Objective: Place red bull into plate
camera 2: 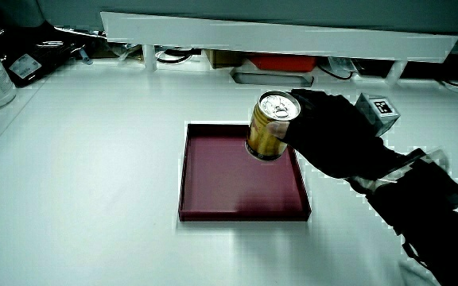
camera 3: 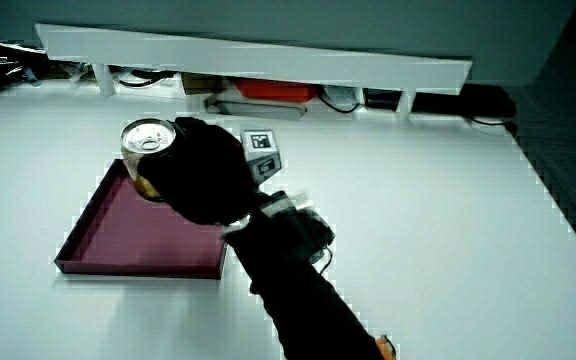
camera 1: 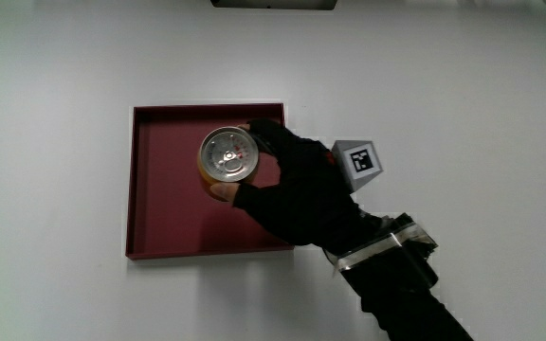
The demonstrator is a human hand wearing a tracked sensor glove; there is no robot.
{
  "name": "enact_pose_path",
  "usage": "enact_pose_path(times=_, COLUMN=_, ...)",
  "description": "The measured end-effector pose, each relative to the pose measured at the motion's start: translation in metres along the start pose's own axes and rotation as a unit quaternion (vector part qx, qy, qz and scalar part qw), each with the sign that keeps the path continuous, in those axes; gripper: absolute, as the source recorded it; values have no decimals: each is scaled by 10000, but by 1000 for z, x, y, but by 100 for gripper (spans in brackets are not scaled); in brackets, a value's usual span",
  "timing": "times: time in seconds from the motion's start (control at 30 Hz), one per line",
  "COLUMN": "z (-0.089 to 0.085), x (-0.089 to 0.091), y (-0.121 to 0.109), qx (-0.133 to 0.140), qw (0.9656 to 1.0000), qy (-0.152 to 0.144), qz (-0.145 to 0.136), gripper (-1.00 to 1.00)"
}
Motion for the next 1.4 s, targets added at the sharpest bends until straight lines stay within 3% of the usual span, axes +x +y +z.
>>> enact_pose_path(times=0.03, z=-3, x=3, y=2, qx=-15, qw=9999, qy=32, qz=129, gripper=0)
enact_pose_path(times=0.1, z=-9, x=12, y=2, qx=-20, qw=10000, qy=28, qz=60, gripper=0)
enact_pose_path(times=0.13, z=-11, x=15, y=3, qx=-18, qw=9999, qy=-66, qz=-128, gripper=0)
enact_pose_path(times=0.63, z=-28, x=67, y=4, qx=-129, qw=9957, qy=-356, qz=-841, gripper=0)
enact_pose_path(times=0.83, z=-30, x=77, y=1, qx=-165, qw=9937, qy=-443, qz=-1011, gripper=0)
enact_pose_path(times=0.97, z=-30, x=82, y=-1, qx=-170, qw=9921, qy=-305, qz=-1202, gripper=0)
enact_pose_path(times=1.27, z=-30, x=85, y=-2, qx=-170, qw=9921, qy=-128, qz=-1238, gripper=0)
enact_pose_path(times=1.4, z=-29, x=87, y=-3, qx=-175, qw=9917, qy=-78, qz=-1269, gripper=-16)
